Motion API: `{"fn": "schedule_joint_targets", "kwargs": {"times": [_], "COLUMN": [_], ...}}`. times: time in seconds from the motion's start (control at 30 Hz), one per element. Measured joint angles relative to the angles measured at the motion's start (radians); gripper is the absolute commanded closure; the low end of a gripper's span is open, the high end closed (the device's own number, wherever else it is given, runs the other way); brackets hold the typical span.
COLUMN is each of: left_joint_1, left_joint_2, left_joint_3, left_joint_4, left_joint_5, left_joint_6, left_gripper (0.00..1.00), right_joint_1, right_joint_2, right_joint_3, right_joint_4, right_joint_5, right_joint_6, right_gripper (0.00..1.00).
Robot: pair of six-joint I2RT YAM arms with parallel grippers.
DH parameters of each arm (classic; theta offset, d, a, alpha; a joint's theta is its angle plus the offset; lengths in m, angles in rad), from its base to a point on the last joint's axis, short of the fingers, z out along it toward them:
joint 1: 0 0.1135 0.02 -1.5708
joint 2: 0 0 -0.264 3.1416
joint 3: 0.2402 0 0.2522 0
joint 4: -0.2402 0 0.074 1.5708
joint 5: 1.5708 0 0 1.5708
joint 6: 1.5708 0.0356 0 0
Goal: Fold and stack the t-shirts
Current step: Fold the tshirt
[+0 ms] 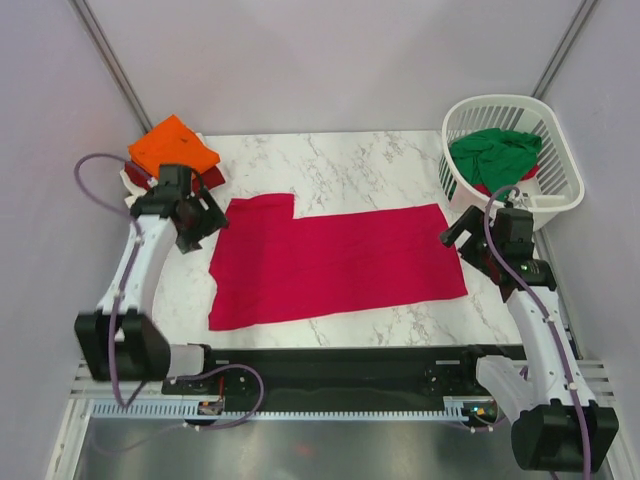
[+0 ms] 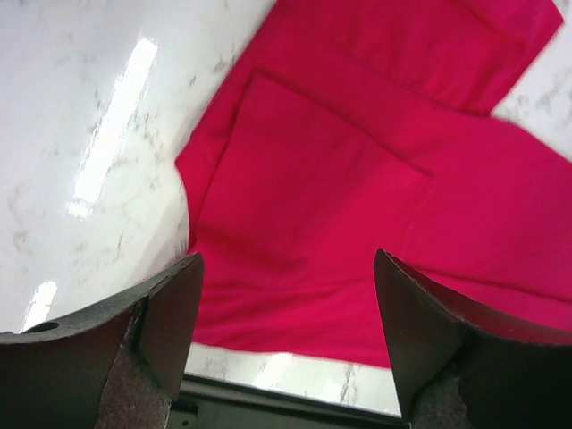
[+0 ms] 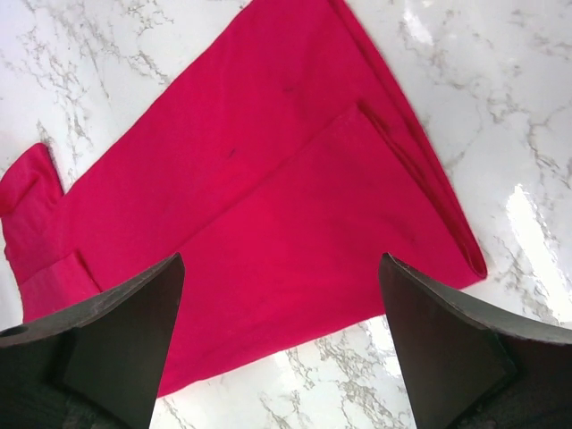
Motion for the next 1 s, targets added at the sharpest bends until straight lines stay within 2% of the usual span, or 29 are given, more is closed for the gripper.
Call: {"fn": "schedule_joint_targets", "kwargs": {"times": [0.17,0.3,0.5,0.67,1.0], "left_joint_1": [-0.021,-0.035,-0.037,-0.037,-0.037], "left_joint_2": [0.352,0.593,0.817,0.900,0.914], "left_joint_3": [0.193,0.422,0.645,0.669,0.654], "left_joint_4": [0.066,0.114,0.126,0.118,0.120], "left_joint_5": [-0.010,-0.020,-0.037,-0.052,-0.060], "left_joint_6": [0.006,0.007,0.003,-0.011,-0.038], "left_gripper": [0.15,0.15,0.18,0.23,0.30], "right_joint_1": [0.000,0.000,0.003,0.006,0.010], "right_joint_2": [0.048,0.058,0.087,0.135,0.201], "right_joint_3": [-0.002,-0.008,-0.016,-0.016,-0.016], "right_joint_4": [0.041,0.063,0.082,0.082,0.103], "right_joint_5": [-0.058,-0.123,-0.150,-0.150,-0.152], "right_joint_6": [-0.031,-0.037,-0.044,-0.050,-0.050], "right_gripper": [0.02,0.02,0.02,0.02,0.02]}}
